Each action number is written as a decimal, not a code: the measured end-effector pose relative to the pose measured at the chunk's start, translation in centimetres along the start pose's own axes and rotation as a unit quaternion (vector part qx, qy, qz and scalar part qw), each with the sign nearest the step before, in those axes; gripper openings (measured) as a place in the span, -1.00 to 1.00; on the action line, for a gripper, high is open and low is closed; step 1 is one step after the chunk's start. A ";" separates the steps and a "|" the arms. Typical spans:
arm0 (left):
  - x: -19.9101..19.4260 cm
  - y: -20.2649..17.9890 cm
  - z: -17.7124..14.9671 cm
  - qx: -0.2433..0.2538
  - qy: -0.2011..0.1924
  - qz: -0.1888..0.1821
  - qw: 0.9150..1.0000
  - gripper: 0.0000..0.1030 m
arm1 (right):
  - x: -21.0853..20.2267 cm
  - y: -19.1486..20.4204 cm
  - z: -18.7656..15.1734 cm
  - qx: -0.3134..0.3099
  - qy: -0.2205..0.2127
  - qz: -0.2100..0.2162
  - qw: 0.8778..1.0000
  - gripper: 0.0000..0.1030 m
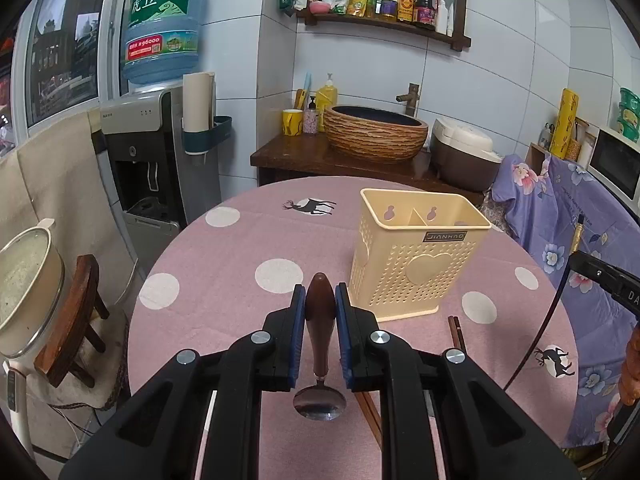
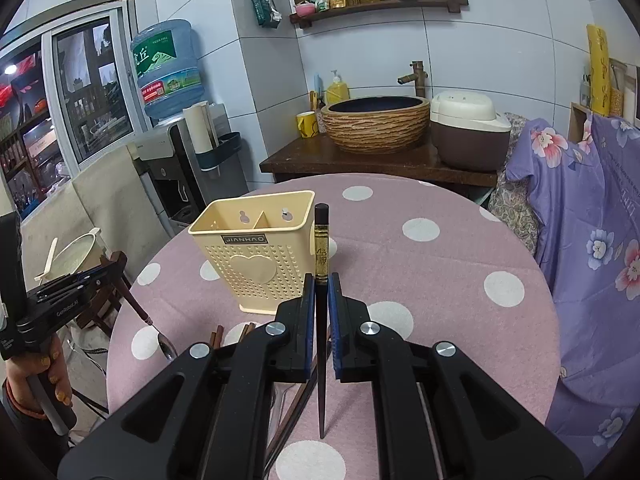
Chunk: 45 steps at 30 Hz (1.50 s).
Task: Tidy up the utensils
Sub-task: 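Lift the spoon with the left gripper while the right gripper lifts the black chopstick, then drop the spoon into the holder with the left gripper while the right gripper drops the chopstick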
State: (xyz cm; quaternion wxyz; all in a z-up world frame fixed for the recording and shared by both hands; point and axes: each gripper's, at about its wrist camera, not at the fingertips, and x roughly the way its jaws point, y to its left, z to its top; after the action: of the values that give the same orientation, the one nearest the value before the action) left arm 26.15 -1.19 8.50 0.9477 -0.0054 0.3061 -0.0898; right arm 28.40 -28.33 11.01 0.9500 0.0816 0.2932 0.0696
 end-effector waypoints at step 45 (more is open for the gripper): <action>6.5 -5.9 10.4 0.003 -0.017 -0.039 0.999 -0.69 | 6.3 4.4 10.8 -0.002 -0.036 0.015 0.999 -0.86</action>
State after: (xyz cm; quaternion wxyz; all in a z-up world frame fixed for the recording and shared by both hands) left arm 36.41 -8.60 13.59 0.9486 -0.0158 0.2892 -0.1275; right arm 39.35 -24.12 17.24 0.9590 0.0861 0.2575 0.0814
